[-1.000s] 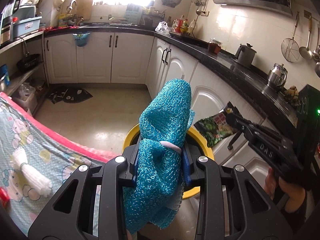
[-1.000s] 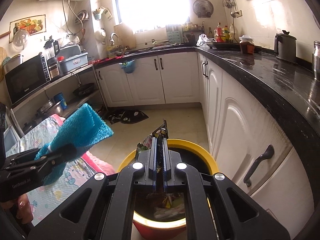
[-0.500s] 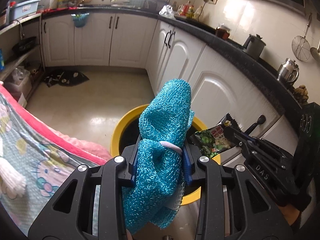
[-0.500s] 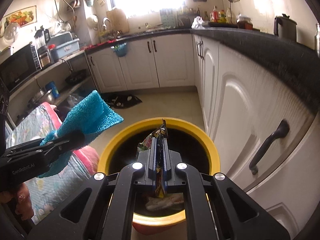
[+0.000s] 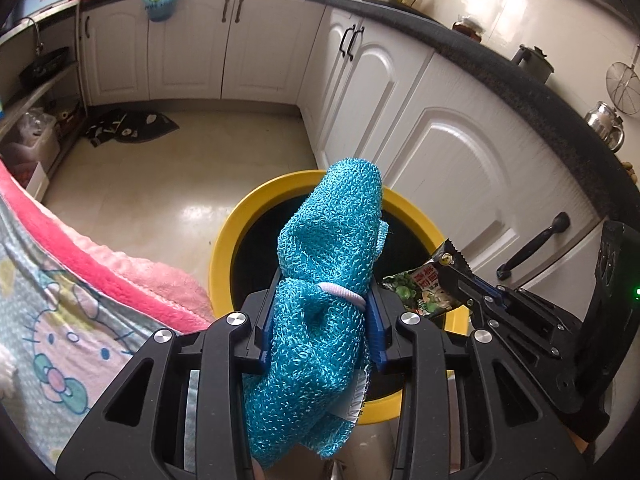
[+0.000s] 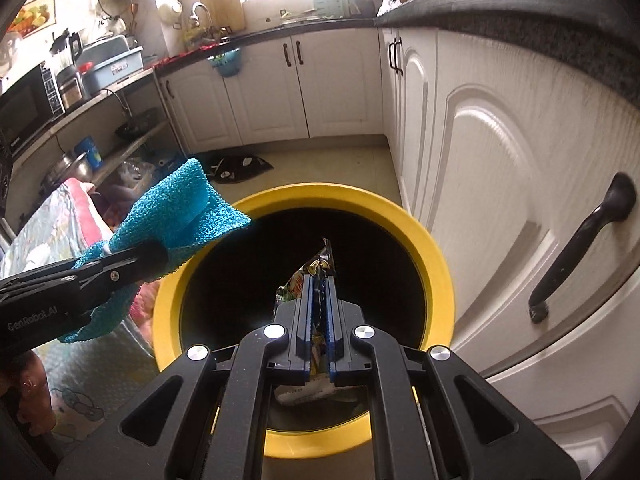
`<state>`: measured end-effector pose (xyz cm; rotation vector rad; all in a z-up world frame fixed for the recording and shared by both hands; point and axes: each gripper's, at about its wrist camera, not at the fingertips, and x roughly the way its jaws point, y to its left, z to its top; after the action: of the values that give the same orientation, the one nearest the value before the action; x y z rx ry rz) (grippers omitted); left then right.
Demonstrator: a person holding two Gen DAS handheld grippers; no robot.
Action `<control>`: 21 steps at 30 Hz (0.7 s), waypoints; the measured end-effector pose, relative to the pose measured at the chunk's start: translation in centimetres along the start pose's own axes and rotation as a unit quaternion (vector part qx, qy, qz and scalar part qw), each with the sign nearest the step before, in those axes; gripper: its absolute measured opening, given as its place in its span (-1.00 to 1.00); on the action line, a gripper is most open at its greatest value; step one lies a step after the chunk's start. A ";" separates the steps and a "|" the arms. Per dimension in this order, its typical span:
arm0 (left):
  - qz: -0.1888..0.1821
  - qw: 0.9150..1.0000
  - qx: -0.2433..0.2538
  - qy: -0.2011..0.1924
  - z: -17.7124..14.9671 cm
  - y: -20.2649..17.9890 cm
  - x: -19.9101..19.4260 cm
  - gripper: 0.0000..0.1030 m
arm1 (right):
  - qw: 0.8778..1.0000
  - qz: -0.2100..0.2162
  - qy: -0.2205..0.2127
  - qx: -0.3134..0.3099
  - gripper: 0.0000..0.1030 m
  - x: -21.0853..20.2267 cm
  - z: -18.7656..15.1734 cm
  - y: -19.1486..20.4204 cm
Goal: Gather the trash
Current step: 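Carry the snack bag and blue scrubber with both tools over the yellow bin, then open both tools to drop the snack bag and scrubber into the bin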
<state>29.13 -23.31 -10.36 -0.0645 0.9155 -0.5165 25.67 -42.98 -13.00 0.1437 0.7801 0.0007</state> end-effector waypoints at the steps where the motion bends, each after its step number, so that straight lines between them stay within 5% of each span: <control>1: 0.001 1.000 -0.002 0.004 -0.1 0.1 0.4 -0.44 | 1.000 0.000 0.002 0.000 -0.89 0.2 -0.1 0.0; 18: 0.002 0.999 -0.010 0.030 -0.1 0.6 2.1 -0.26 | 1.000 -0.002 0.028 0.002 -0.87 2.2 -0.5 0.2; 21: 0.005 1.000 -0.010 0.029 -0.1 0.7 1.9 -0.24 | 1.000 -0.004 0.027 0.002 -0.74 2.1 -0.6 0.1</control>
<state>30.34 -23.54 -12.03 -0.0643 0.9780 -0.5026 26.72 -42.71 -14.86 0.1449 0.8343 -0.0056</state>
